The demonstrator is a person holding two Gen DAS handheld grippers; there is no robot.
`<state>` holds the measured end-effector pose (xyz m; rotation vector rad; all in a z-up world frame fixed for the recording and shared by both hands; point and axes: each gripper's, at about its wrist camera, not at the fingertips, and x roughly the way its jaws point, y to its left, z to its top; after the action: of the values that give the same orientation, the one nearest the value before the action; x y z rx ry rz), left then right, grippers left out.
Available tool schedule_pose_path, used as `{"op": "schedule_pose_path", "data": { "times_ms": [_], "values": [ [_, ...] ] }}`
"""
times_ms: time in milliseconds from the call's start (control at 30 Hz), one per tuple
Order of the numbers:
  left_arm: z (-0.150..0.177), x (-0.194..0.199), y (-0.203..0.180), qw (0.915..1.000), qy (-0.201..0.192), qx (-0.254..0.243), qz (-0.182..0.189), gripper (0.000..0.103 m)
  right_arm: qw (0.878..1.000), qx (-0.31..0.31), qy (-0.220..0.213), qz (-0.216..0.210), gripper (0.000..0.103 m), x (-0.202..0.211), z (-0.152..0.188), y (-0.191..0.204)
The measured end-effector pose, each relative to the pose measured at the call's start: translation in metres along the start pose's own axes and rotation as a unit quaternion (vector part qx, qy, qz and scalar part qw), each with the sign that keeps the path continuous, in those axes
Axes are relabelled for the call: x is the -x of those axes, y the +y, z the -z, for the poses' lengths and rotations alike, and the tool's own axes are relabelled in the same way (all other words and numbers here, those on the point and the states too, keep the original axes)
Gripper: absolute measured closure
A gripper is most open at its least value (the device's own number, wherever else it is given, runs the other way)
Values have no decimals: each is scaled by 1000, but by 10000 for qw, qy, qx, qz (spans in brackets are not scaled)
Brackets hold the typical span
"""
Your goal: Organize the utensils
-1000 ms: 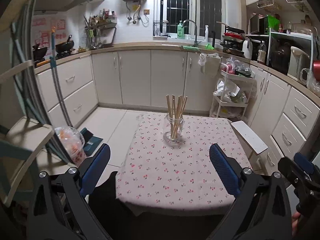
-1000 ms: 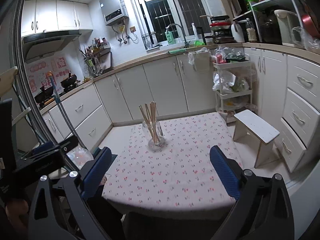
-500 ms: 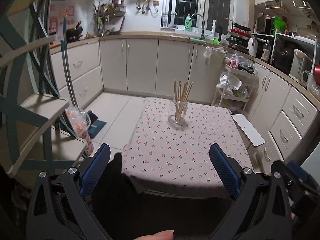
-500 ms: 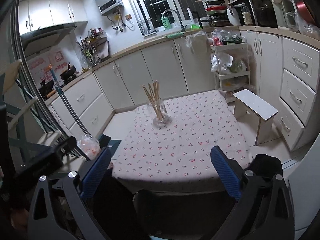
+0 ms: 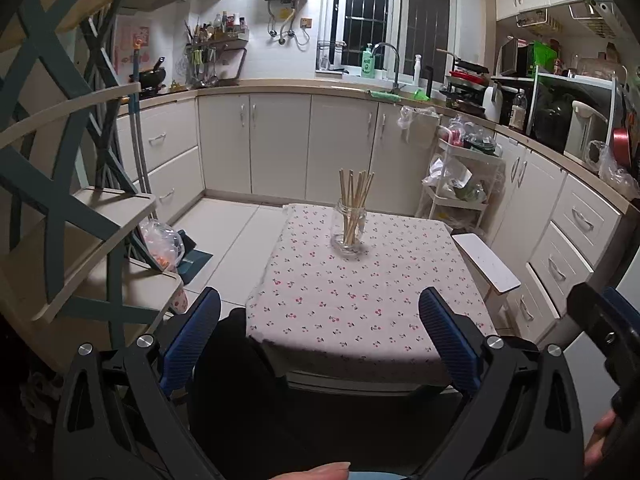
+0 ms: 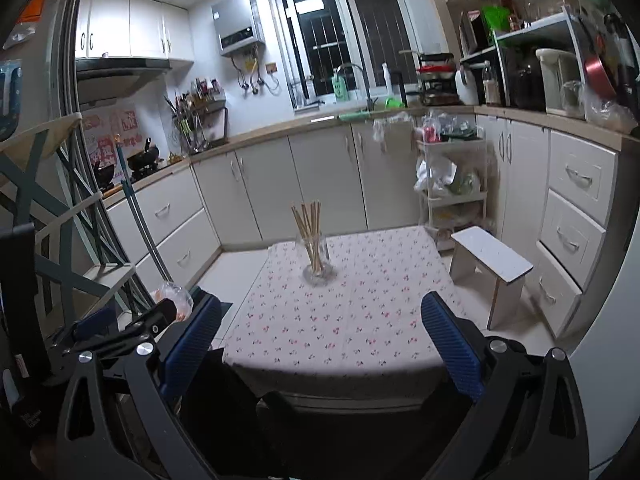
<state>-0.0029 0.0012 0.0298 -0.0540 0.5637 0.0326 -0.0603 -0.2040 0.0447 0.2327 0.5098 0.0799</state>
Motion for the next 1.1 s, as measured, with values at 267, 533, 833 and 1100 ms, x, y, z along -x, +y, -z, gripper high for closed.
{"op": "schedule_pose_path", "data": {
  "times_ms": [267, 533, 833, 1100],
  "values": [
    [-2, 7, 0, 9999, -70, -41, -60, 8, 9999, 8, 87, -80, 7, -1, 1, -1],
    [-1, 8, -2, 10000, -56, -33, -65, 8, 9999, 50, 105, -107, 7, -1, 1, 3],
    [-1, 9, 0, 10000, -68, 6, -68, 8, 9998, 77, 113, -129, 7, 0, 1, 4],
    [0, 10, 2, 9999, -80, 18, -68, 8, 9998, 78, 112, -134, 7, 1, 2, 6]
  ]
}}
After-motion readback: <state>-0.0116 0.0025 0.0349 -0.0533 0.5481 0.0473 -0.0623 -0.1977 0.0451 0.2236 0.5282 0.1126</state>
